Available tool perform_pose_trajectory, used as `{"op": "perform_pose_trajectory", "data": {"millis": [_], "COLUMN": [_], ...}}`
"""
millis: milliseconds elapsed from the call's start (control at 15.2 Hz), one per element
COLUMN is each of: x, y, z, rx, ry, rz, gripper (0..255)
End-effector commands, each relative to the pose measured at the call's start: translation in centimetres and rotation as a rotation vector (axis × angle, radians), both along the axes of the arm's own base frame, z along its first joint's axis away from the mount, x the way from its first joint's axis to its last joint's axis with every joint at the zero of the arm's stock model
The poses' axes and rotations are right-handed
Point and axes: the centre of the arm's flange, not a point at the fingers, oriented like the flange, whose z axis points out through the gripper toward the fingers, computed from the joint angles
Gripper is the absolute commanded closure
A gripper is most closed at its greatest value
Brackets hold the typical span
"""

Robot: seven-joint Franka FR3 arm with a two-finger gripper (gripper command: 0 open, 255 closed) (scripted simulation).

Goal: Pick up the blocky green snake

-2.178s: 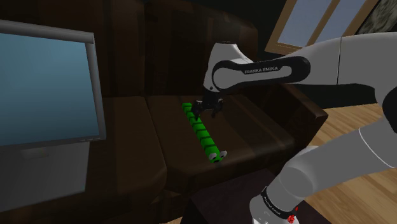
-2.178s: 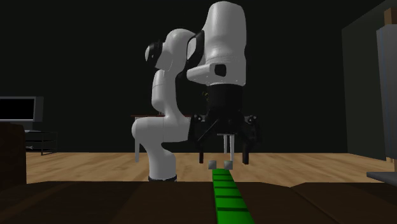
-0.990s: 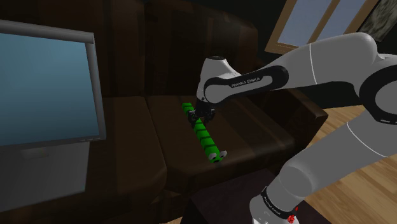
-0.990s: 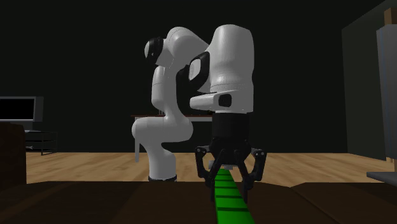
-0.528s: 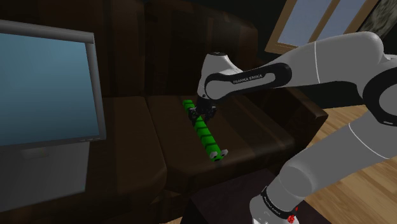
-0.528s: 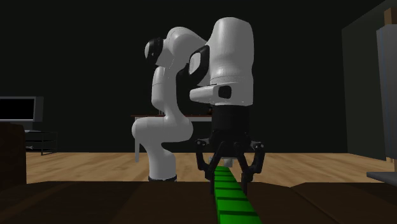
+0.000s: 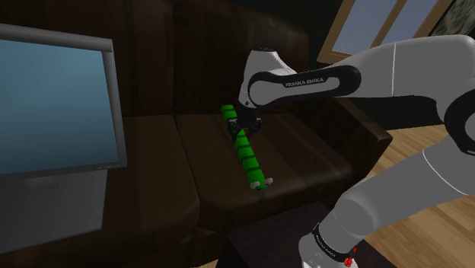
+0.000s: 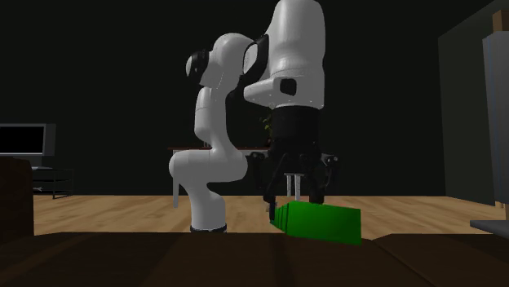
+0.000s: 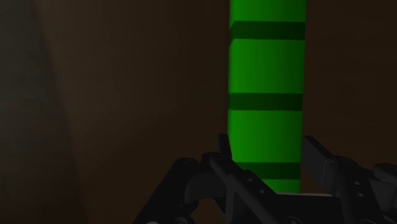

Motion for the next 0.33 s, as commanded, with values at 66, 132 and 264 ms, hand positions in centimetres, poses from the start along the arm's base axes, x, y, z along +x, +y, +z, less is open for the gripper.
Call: {"op": "perform_pose_trajectory", "data": {"millis": [66,132,264], "x": [0.0,0.0,0.0], "y": [0.0,0.0,0.0], "z": [1.6,2.1,2.2], "rx": [0.0,0.0,0.0], "ry": [0.0,0.0,0.0], "rz": [0.0,0.0,0.0], "gripper": [255,255,255]}}
